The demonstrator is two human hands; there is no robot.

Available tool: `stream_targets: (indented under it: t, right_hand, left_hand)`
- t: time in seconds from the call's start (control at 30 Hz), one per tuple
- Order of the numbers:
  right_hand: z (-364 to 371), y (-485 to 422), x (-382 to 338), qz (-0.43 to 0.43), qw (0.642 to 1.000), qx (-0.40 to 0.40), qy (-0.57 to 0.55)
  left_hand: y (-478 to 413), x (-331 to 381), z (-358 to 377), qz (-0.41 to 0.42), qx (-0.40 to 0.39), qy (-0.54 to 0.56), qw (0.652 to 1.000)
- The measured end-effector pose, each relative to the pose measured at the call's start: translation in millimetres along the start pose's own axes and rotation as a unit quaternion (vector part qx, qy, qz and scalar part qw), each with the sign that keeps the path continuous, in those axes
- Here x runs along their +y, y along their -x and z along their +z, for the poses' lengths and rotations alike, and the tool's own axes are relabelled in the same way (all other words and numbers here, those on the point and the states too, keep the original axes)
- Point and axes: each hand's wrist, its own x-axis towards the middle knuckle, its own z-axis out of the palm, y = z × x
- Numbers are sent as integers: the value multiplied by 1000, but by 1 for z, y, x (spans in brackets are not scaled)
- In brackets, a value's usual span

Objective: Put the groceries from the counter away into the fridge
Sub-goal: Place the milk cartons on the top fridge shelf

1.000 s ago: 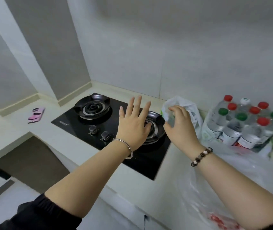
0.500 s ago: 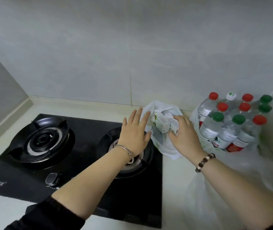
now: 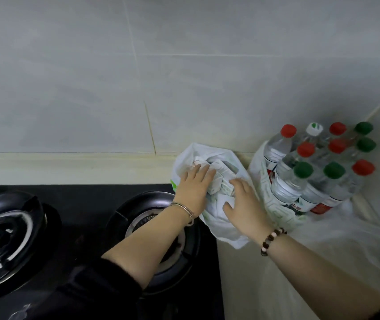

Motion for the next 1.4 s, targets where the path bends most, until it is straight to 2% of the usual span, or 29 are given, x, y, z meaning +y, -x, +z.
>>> stream_targets:
  t: [0.1,0.37,0.47,0.57,0.7,0.83,1.03,1.2,1.3,1.4]
  right_hand:
    - [6,-10,8,19,1000,-5,10]
    - [13,-22,19,29,1000,-8,-5]
    - [14,-26,21,29,1000,-11,0]
    - [14,-34,20,30,999,-15,-2]
    - [14,-50,15,28,999,-28,32]
    - [19,-65,13,39,995,-50,79]
    - [27,-89,6,53,983,-70,160]
    - [33,-94,-3,123,957,-69,255]
    - [32,-92,-1,93,957,-52,269]
    - [22,-86,1,20,955,-43,294]
  left_hand:
    - [-27,-3,10,48,-41,-46,997]
    - [-67,-13,28,210,-12,-170,963]
    - [-68,-12,18,266,45,-168,948]
    - [-64,-25,6,267,98,-138,949]
    - [-49,-42,-6,219,152,-38,963]
    - [-31,-46,-16,160,193,17,968]
    - [-14,-42,-26,28,275,148,949]
    - [-8,-40,-29,-121,242,280,921]
    - [-5,-38,-30,-147,228,307,912]
    - [-1,-36,-34,-148,221,307,914]
